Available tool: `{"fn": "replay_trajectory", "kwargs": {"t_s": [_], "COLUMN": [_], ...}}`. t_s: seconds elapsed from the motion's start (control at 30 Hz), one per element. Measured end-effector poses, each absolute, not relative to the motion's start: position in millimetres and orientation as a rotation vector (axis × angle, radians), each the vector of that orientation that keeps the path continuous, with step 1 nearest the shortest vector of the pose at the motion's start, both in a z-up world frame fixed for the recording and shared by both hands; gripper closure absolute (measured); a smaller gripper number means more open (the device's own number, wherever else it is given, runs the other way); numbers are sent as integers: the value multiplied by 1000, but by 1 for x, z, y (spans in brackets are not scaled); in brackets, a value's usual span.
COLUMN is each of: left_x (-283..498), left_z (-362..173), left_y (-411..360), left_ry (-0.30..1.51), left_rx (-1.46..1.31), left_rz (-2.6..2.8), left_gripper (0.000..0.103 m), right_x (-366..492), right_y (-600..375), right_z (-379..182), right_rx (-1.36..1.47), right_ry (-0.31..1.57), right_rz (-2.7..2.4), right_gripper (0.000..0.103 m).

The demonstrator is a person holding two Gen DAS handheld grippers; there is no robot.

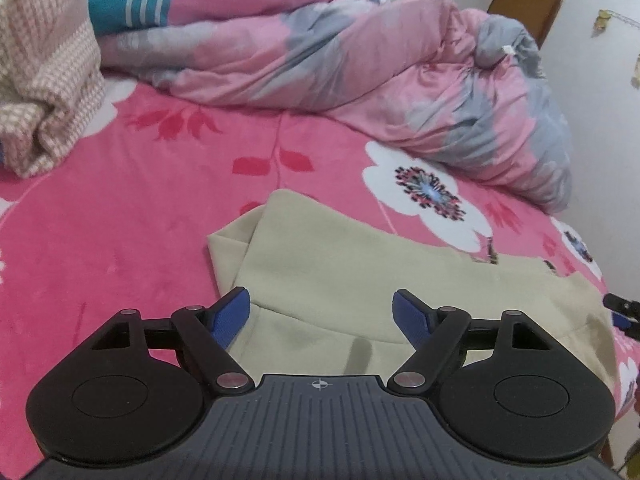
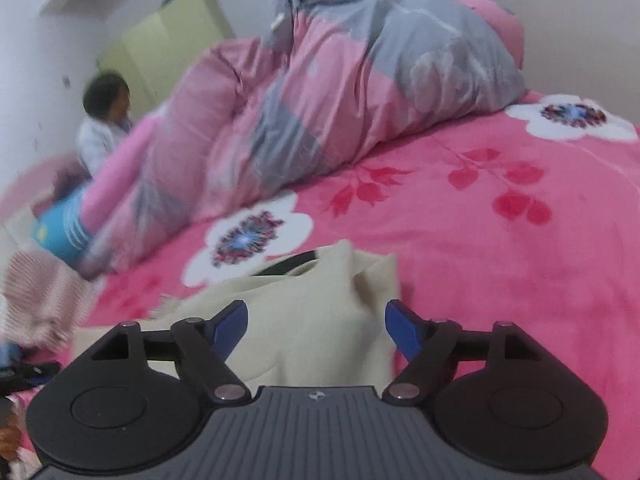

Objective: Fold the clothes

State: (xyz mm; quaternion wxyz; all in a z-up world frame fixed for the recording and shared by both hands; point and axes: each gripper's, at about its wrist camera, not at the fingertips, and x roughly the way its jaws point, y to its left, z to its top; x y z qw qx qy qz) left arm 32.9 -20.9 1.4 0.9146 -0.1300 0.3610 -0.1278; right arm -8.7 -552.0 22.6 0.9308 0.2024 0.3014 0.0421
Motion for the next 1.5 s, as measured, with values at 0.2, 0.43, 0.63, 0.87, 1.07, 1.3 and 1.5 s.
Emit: {"fn": "replay_trajectory", "kwargs": {"t_s": [0.2,0.43,0.63,0.87,1.07,1.3,1.5], "left_x": [40,36,33,42,66,59,54], "left_z": [-3,-6,-6,-2,-13,-12,5], "left_y": [-20,-18,-22,-23,-22,-12,4], "left_ry": [717,697,669,553,621,578,525], "left_rx": [-251,-235,-182,-122,-164,-229,-316], "left_rz": [-295,-309,-314,-242,-309,-287,-259], "left_gripper": [38,57,54,34,42,94,98], "right_x": [27,22,18,17,17,12,9], "right_y": [-563,-571,-568,-564,-562,-548,-541], "right_z": [6,6,14,17,13,26,58], "right_rx": [483,522,495,480,467,373,304], "right_ry": [697,623,572,560,572,517,384], "right_rz": [192,220,231,226,211,177,211], "right_gripper": [50,84,88,88,88,97,97]}}
